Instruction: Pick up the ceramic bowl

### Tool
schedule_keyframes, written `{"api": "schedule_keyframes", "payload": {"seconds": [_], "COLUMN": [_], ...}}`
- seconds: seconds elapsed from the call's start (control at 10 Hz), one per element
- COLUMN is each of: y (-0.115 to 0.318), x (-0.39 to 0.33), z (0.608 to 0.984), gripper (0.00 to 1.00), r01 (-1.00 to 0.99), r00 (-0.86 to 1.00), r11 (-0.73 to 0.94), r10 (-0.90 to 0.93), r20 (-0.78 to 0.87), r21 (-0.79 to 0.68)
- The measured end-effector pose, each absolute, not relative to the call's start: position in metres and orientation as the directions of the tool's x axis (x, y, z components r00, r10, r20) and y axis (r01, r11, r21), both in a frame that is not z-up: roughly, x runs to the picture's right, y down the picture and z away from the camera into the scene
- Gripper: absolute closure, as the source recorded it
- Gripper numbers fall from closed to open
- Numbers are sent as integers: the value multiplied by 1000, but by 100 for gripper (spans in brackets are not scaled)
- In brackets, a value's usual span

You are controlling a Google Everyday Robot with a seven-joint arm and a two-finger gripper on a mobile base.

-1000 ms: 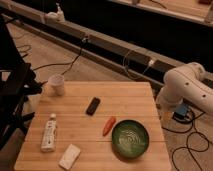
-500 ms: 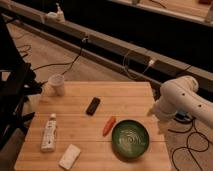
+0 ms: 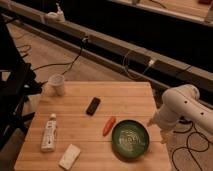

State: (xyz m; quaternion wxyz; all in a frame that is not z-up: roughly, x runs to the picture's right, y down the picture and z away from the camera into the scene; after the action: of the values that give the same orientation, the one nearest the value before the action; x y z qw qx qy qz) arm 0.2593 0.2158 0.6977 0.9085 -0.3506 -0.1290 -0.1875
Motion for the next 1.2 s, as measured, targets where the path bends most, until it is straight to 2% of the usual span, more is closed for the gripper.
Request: {"api": "schedule_keyframes", "payload": {"seconds": [0.8,1.2], "y": [257,295], "x": [245,235], "z": [724,737], "gripper": [35,35], "r01": [519,563], "r00": [850,821], "r11": [619,580], "r10": [-296,-307], "r20": [436,482], "r21": [-590,-589]}}
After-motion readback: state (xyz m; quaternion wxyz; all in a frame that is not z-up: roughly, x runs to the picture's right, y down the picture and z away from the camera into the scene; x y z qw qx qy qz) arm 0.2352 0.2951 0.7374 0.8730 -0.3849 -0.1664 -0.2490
